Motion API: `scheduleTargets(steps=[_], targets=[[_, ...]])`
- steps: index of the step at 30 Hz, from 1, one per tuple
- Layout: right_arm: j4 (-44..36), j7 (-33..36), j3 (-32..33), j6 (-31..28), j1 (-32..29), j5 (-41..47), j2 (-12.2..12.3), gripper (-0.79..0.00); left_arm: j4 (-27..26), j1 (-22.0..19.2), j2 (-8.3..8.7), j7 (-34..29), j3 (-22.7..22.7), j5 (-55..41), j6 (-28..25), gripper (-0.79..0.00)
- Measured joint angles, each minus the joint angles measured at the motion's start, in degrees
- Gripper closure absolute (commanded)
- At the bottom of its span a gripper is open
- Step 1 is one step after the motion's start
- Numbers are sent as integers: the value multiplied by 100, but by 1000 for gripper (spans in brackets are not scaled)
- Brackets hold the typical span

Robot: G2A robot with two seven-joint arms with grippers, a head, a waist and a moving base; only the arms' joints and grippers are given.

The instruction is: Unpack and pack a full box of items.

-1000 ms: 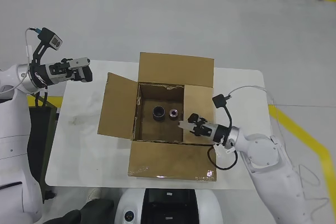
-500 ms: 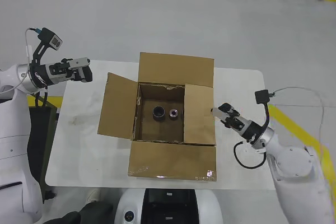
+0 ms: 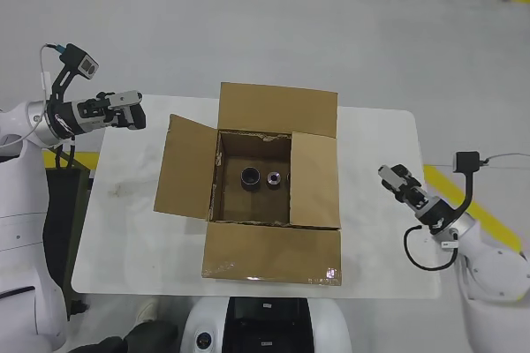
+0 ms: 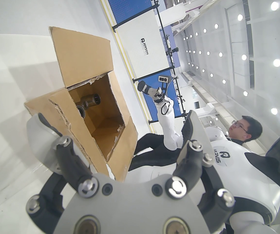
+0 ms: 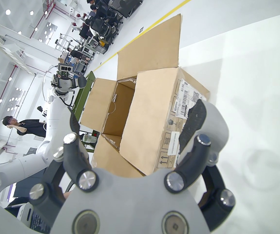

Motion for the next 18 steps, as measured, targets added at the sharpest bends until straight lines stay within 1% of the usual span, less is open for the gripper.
scheduleTargets(steps=[18], targets=[[40, 23, 16, -5, 23, 25, 8, -785, 0, 0, 0, 0, 0, 0, 0, -785]])
